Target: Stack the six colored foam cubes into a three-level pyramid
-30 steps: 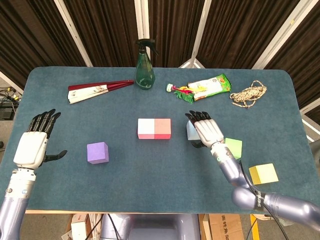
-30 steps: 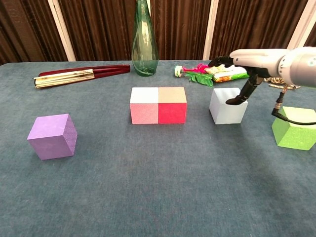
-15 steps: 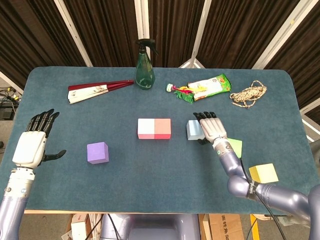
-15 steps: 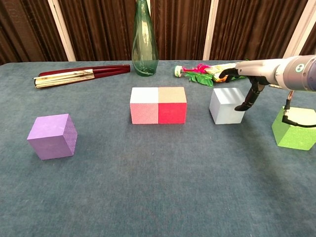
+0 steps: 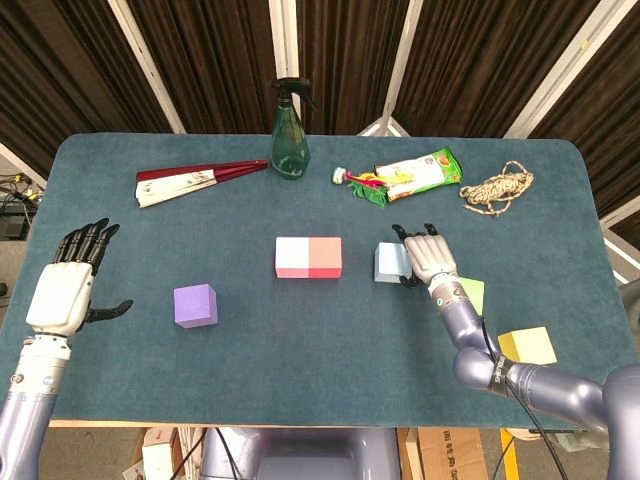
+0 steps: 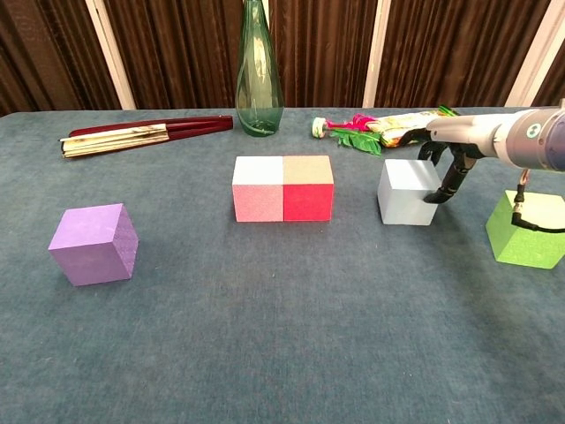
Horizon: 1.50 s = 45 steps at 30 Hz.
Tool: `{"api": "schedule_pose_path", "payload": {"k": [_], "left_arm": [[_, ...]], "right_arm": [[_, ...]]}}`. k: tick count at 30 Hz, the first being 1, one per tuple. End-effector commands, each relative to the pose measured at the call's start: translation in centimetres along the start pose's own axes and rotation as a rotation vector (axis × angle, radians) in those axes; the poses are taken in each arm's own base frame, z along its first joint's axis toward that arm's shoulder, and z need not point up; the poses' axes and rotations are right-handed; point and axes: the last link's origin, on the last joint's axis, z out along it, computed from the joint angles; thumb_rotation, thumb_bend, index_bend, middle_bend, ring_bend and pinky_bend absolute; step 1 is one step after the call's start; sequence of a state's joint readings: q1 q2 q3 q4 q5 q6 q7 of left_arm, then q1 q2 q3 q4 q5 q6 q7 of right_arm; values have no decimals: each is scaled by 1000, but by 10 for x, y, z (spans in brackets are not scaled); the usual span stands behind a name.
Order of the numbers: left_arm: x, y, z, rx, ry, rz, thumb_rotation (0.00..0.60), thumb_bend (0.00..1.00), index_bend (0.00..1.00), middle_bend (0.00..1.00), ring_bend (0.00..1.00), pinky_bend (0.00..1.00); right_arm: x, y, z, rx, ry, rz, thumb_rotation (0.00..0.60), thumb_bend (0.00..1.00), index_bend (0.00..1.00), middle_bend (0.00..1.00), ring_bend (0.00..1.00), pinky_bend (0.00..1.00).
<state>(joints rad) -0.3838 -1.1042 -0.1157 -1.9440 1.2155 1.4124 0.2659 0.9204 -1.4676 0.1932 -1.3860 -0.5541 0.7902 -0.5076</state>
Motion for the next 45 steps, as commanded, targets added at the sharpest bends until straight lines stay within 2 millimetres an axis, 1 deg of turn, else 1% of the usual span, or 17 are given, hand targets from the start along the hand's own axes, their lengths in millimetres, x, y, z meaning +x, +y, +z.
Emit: {"api": "schedule_pose_path", "payload": {"k": [1, 5, 11, 17, 22, 28, 36, 45], "left_arm": [[1, 0, 0, 0, 3, 0, 600, 65, 0, 3, 0, 42], [2, 0, 0, 0, 10, -3, 600, 65, 0, 3, 0, 42], [1, 1, 0, -2, 6, -2, 600, 65, 0, 3, 0, 42], [2, 1, 1, -2, 8, -9, 600, 65, 0, 3, 0, 42], [3, -1, 2, 4, 11, -12, 600, 65, 0, 4, 0, 42], [3, -4, 2, 9, 6, -10, 600, 65, 0, 3, 0, 42], [2, -5, 3, 16, 8, -9, 600, 65, 0, 3, 0, 42], [0, -6, 4, 21, -3, -4, 600, 65, 0, 3, 0, 42]], "right_arm": [[0, 0, 1, 4, 20, 27, 600, 309, 0, 436, 310, 0], [4, -6, -1, 28, 39, 69, 600, 309, 0, 446, 321, 0], [14, -24, -6, 86, 60, 73, 600, 309, 0, 446, 321, 0], [11, -34, -4, 89, 33, 57, 600, 309, 0, 446, 321, 0], [11, -34, 0, 60, 32, 74, 600, 309, 0, 446, 321, 0], [18, -35, 2, 45, 51, 137, 600, 309, 0, 446, 321, 0], [16, -34, 5, 10, 11, 274, 600, 310, 0, 446, 321, 0], [14, -30, 6, -13, -7, 362, 600, 309, 0, 446, 321, 0]]}}
